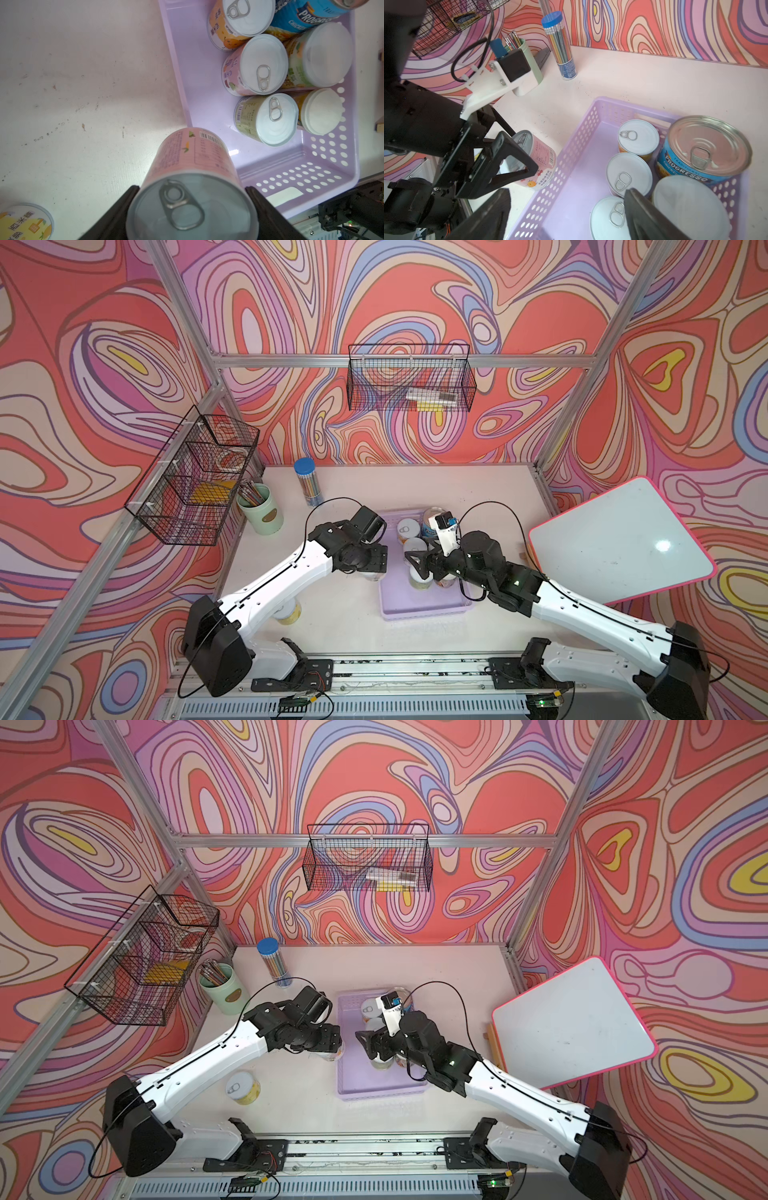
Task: Put the canned food in the basket
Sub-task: Pick up the canned food from the center of the board, then place the canned food in the basket.
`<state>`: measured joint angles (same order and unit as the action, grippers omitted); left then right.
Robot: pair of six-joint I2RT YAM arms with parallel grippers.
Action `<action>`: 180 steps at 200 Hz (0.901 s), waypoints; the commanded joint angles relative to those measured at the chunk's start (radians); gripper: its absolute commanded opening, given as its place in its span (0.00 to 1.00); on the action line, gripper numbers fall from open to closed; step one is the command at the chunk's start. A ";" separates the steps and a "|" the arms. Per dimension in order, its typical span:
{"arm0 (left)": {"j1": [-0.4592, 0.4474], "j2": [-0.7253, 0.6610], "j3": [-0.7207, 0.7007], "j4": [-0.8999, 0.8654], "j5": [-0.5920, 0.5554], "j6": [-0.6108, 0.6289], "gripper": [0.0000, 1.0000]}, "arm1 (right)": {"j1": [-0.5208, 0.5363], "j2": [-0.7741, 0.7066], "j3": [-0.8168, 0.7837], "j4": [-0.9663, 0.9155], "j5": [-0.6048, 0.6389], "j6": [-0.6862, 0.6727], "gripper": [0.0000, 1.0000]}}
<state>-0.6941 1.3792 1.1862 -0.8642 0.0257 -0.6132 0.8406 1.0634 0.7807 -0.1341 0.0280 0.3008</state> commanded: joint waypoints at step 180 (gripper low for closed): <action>-0.003 0.455 0.497 -0.161 0.059 0.697 0.66 | -0.184 -0.129 -0.014 -0.215 -0.203 -0.089 0.89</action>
<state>-0.7063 1.8149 1.6333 -0.9733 0.1013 0.0086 0.6659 0.9569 0.7666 -0.3325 -0.1646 0.2214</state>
